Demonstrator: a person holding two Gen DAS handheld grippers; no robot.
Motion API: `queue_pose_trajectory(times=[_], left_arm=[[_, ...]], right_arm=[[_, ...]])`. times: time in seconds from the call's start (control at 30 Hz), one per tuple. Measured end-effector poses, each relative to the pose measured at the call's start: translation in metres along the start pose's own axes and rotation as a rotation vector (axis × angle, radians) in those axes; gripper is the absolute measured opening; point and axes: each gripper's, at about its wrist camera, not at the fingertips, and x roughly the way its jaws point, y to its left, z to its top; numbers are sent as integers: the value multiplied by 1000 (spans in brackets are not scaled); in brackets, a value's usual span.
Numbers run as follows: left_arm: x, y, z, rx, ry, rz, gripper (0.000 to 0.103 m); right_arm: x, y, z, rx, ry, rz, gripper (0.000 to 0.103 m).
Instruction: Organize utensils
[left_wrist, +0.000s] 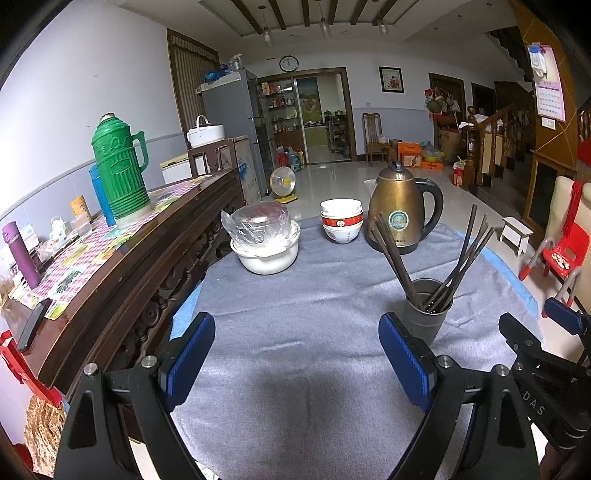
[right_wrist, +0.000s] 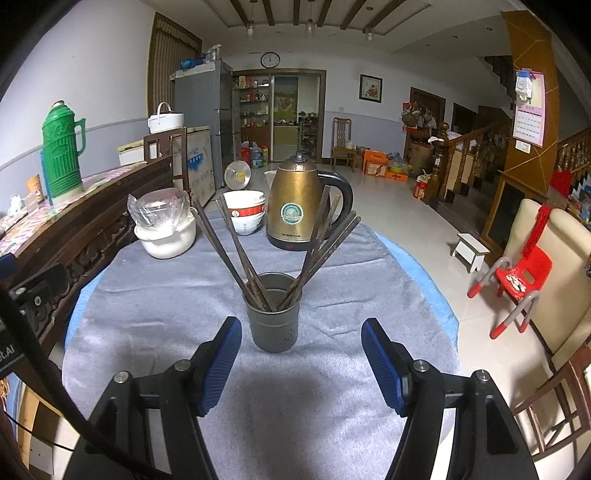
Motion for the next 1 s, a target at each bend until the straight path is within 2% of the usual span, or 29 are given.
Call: queue_pose_trajectory(times=[0.33, 0.67, 1.0], left_arm=[[4, -3, 3, 4, 9, -2, 90], [-5, -14, 20, 30, -30, -2, 90], [-2, -24, 27, 30, -12, -15, 90]], right_arm=[[4, 1, 5, -24, -14, -15, 71], [1, -6, 16, -24, -50, -49, 71], [-2, -19, 21, -10, -64, -43, 71]])
